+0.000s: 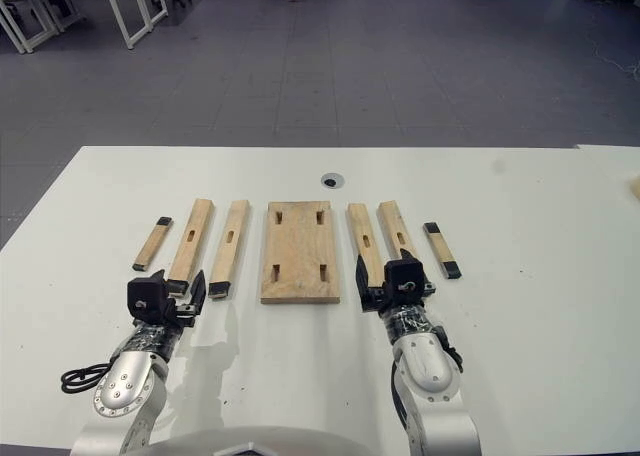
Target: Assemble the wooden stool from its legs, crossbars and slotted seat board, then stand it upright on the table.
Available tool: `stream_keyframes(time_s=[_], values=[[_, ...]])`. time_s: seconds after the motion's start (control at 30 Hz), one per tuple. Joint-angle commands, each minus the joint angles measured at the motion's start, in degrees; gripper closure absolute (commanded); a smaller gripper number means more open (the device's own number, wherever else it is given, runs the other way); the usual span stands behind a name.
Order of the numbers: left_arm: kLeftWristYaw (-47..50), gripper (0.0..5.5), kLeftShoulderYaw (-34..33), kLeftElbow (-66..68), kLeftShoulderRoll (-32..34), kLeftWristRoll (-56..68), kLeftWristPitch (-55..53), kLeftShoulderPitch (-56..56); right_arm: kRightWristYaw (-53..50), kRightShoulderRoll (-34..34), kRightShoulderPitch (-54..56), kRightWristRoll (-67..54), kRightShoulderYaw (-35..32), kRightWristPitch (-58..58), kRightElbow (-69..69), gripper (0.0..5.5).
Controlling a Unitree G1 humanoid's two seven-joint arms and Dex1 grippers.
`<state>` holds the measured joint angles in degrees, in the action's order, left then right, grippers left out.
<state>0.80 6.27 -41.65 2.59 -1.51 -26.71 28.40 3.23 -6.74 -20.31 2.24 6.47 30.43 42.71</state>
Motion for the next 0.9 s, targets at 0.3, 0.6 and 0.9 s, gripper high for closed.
stream_keyframes(time_s=[0.3, 0.6, 0.9], values=[[1.96, 2.09, 0.8, -1.64, -1.32, -2.05, -1.23, 1.1, 18.82, -18.05, 24.17, -13.89, -20.13, 3.34, -27.7, 1.8], [1.47, 2.09, 0.61, -0.98, -0.97, -3.12, -2.31, -1.45, 26.59, -25.17, 29.7, -13.04, -22.61, -8.67, -55.86, 1.8], [0.8, 2.09, 0.0, 0.48, -0.05, -3.15, -2.54, -3.8, 27.28, -23.93, 26.82, -9.73, -19.09, -17.17, -70.11, 1.8]])
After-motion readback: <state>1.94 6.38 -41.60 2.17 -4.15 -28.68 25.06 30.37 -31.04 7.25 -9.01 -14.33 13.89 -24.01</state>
